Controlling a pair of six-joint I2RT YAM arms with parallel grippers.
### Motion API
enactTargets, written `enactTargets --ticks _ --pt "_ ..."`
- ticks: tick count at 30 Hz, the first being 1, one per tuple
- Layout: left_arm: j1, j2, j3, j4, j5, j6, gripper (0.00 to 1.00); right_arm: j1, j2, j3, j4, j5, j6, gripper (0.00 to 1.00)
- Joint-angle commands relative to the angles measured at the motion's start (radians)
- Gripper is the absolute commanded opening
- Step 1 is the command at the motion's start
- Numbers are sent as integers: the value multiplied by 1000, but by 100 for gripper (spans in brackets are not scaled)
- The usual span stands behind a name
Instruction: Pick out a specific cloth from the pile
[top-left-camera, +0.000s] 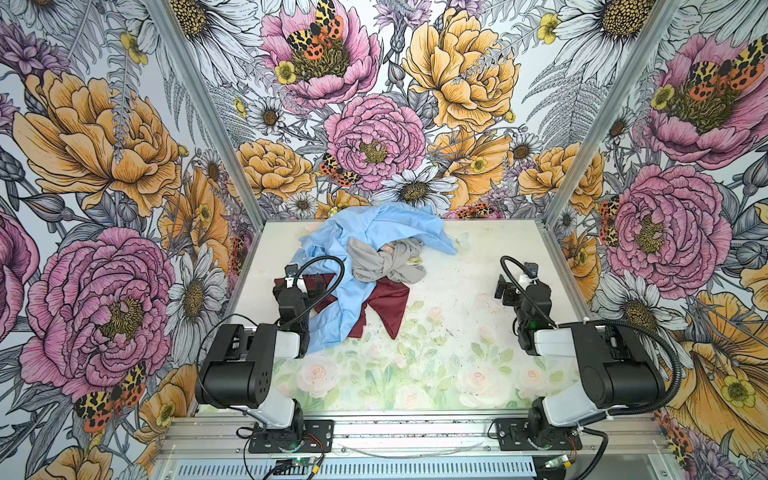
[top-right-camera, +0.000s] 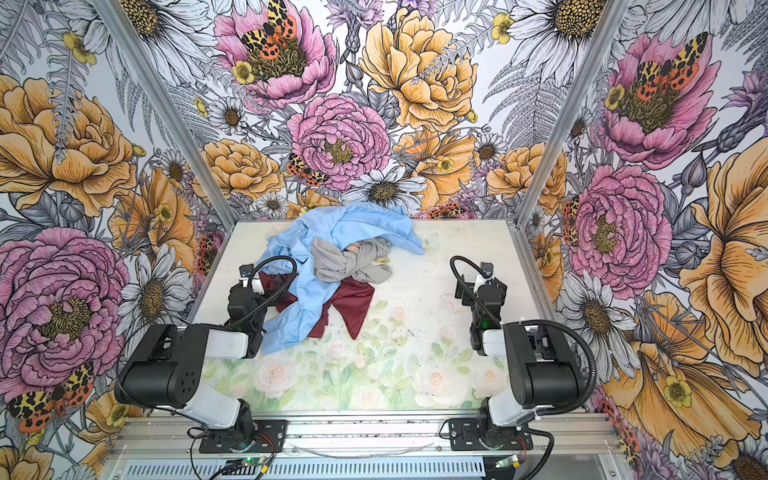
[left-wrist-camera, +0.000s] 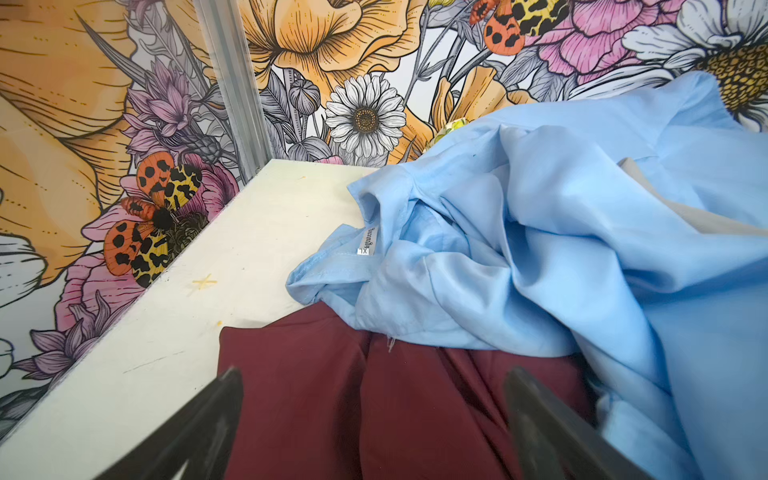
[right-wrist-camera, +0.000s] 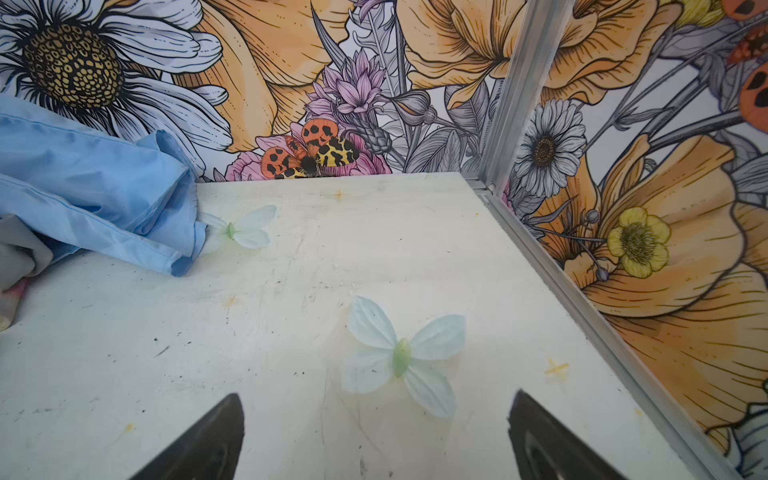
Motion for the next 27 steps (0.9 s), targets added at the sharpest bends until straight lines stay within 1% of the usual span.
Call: enactTargets --ticks 1,19,27 --pt "7 -2 7 19 36 10 99 1 1 4 18 0 -1 99" --pt "8 -2 8 19 39 10 99 1 3 4 17 -1 -1 100" --pt "26 -3 8 18 54 -8 99 -1 4 8 9 -4 1 100"
